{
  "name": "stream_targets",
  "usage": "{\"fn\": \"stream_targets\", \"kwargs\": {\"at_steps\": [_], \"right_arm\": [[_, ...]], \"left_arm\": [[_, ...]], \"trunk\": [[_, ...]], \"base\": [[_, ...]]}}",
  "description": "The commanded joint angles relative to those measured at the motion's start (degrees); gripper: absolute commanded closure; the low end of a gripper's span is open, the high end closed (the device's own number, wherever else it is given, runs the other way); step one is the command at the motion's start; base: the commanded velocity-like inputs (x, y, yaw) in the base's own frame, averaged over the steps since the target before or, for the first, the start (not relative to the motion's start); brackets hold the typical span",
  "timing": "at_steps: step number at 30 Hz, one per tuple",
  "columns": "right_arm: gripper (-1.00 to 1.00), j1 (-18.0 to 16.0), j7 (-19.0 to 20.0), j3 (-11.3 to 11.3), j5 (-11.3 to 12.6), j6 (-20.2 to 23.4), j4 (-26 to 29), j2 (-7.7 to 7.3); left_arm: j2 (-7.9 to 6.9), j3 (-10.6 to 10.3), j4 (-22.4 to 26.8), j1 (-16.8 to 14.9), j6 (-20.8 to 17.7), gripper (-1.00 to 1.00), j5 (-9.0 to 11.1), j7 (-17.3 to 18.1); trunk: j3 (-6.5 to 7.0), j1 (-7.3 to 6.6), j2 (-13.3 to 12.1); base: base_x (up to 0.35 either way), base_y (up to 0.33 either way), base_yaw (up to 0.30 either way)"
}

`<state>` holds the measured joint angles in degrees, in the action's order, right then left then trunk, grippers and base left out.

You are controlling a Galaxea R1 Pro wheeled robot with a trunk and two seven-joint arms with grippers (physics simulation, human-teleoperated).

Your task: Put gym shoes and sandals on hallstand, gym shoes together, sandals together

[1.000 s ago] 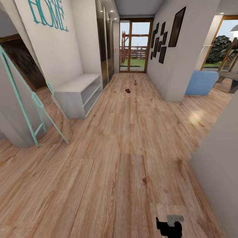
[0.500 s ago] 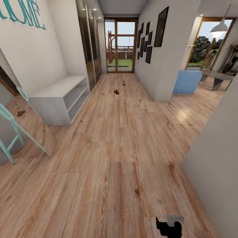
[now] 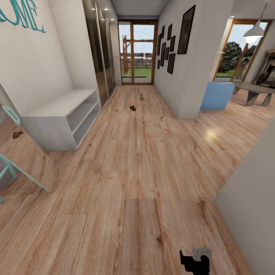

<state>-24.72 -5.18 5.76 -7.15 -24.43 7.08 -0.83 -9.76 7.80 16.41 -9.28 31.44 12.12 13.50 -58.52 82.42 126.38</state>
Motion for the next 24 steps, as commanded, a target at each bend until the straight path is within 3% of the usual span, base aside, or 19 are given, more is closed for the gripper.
{"fn": "stream_targets", "kwargs": {"at_steps": [1,24], "right_arm": [[-1.00,-0.03,-0.15,0.44,-0.60,-0.20,-0.08,0.04],[-1.00,-0.04,-0.43,0.54,-0.51,-0.26,-0.33,-0.39]], "left_arm": [[0.00,0.11,-0.06,-0.03,0.03,-1.00,0.59,0.56],[0.00,0.15,-0.08,-0.03,0.03,-1.00,0.62,0.56]], "trunk": [[-0.05,0.03,0.02],[-0.05,0.03,0.02]], "base": [[0.340,0.000,-0.001],[0.340,0.000,0.000]]}}
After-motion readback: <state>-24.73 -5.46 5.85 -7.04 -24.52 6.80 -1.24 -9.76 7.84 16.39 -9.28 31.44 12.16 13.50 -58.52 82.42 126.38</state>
